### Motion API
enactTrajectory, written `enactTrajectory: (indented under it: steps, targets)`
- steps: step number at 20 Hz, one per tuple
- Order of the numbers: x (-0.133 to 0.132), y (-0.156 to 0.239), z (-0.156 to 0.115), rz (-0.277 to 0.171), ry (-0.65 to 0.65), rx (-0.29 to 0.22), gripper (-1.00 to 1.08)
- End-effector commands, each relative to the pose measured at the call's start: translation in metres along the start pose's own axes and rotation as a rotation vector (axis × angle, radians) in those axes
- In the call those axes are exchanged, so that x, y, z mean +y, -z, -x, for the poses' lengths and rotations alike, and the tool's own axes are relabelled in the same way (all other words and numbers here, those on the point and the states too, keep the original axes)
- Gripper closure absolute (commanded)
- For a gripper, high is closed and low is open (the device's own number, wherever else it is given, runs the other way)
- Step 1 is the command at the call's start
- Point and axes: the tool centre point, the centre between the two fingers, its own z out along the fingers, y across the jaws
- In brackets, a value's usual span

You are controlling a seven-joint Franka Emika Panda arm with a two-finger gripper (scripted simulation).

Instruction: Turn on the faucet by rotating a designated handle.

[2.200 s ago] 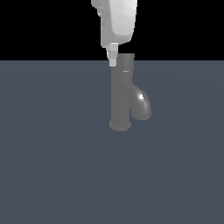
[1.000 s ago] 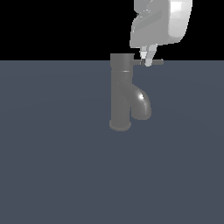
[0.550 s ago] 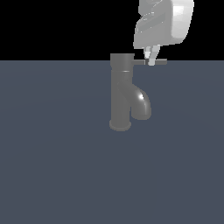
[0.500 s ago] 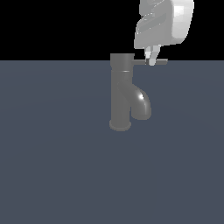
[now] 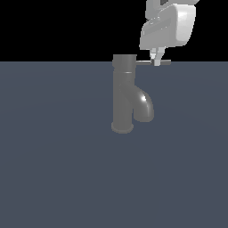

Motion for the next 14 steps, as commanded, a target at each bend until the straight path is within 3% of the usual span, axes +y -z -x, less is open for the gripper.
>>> enactTrajectory:
  steps: [1,14]
  targets:
    - [-0.003,0.000,-0.016,-0.003,-0.018,0.003,1.08]
    - [-0.028,0.000,-0.048,-0.004,-0.029,0.004,1.08]
